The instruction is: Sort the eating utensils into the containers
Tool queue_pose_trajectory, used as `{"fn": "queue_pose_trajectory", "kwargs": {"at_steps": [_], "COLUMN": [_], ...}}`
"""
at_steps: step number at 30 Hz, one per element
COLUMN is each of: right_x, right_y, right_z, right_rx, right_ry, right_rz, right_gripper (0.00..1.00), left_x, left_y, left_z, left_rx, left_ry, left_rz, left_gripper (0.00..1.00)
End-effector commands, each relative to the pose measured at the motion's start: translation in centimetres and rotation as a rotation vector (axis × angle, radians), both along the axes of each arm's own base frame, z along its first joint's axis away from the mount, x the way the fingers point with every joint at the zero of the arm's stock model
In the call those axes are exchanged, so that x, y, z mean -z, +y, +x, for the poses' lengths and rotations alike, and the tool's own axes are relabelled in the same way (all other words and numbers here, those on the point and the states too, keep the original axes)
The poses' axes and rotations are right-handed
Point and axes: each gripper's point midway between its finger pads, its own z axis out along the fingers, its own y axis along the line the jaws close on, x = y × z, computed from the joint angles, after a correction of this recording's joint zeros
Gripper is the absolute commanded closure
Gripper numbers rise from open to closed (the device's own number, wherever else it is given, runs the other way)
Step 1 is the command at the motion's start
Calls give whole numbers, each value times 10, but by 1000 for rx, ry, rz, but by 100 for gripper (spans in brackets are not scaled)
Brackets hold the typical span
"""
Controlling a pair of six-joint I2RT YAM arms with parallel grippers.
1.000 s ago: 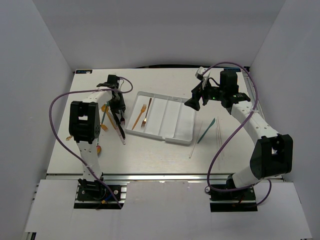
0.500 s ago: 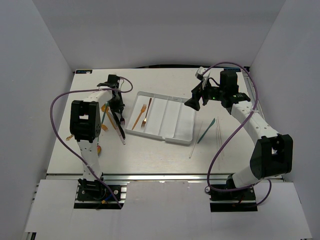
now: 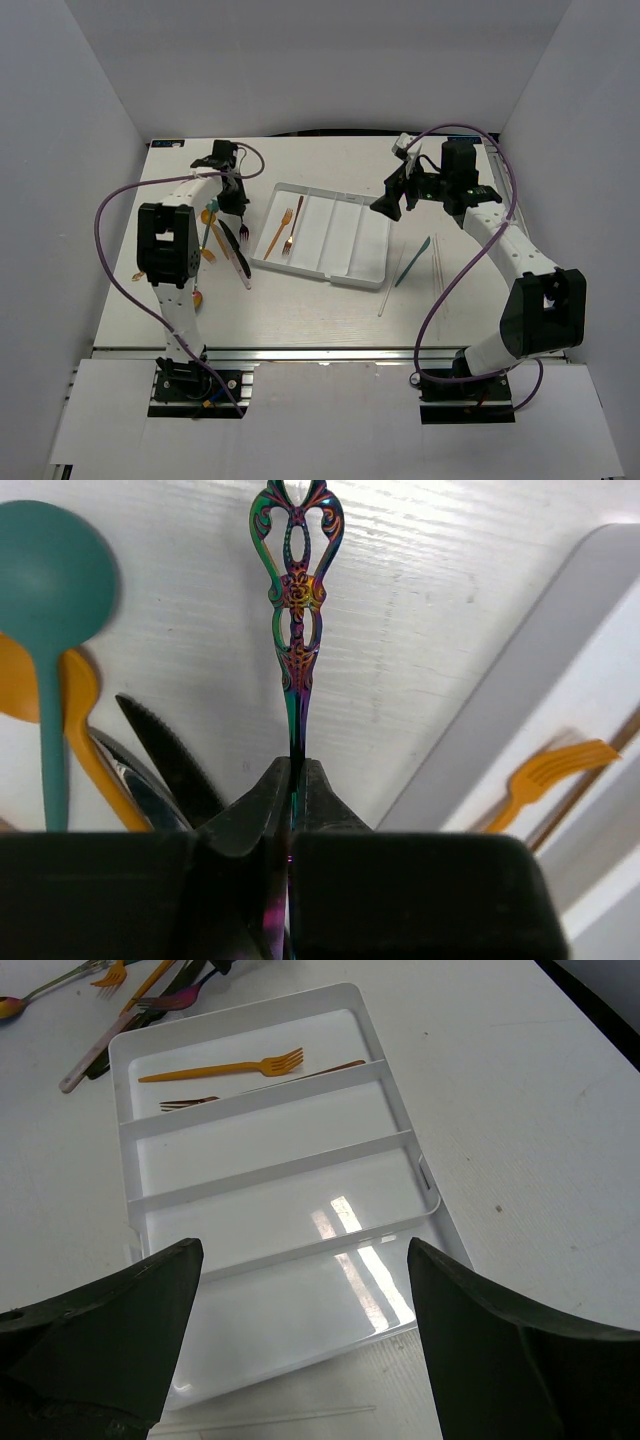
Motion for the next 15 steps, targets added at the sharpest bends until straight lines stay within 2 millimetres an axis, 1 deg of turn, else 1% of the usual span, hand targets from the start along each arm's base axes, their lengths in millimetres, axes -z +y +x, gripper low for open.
{"fn": "queue_pose_trajectory", "kwargs": {"at_steps": [1, 3, 4, 5, 7, 8, 10, 11, 13, 15], "right_x": [-21, -20, -19, -20, -19, -20, -19, -18, -18, -18], "right_y": [-2, -2, -2, -2, -2, -2, -2, -2, -2, -2], "right_z": [-1, -2, -2, -2, -2, -2, -3, -3, -4, -4], "right_rx": [0, -2, -1, -1, 0, -2, -2, -1, -1, -1], "right_ry": [-51, -51, -47, -49, -45, -47, -42, -40, -40, -41], "right_rz": [16, 16, 16, 17, 18, 19, 19, 19, 19, 19], "right_gripper": [11, 11, 11, 11, 11, 11, 11, 11, 11, 11], "left_x": [-77, -91, -94, -96, -100, -100, -101, -98, -90, -85], "left_y": [-12, -27, -34, -48, -61, -73, -86, -95, -106, -113], "left_z": [13, 9, 8, 4, 0, -4, -6, -10, -13, -15], "left_rx": [7, 41, 58, 93, 127, 151, 161, 175, 181, 189], "left_ry": [-171, -191, -194, -191, -198, -193, -192, -182, -166, -154], "left_rz": [-63, -117, -142, -173, -186, -208, -239, -246, -255, -258], "left_gripper": [100, 100, 100, 100, 100, 100, 100, 100, 100, 100]}}
